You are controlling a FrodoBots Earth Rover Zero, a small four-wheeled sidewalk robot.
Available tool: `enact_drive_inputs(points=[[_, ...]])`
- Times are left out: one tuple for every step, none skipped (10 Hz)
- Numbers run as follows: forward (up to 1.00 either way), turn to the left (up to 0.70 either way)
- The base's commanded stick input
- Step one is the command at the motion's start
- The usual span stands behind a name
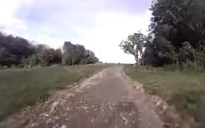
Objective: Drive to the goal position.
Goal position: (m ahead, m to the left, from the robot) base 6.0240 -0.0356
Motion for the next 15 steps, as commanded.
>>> enact_drive_inputs(points=[[0.85,-0.06],[0.85,-0.27],[0.85,-0.34],[0.85,-0.12],[0.85,-0.04],[0.85,0.0],[0.85,0.0],[0.85,0.0],[0.85,0.0],[0.85,0.0],[0.85,0.0],[0.85,0.0],[0.85,0.0],[0.85,0.0],[0.85,0.0]])
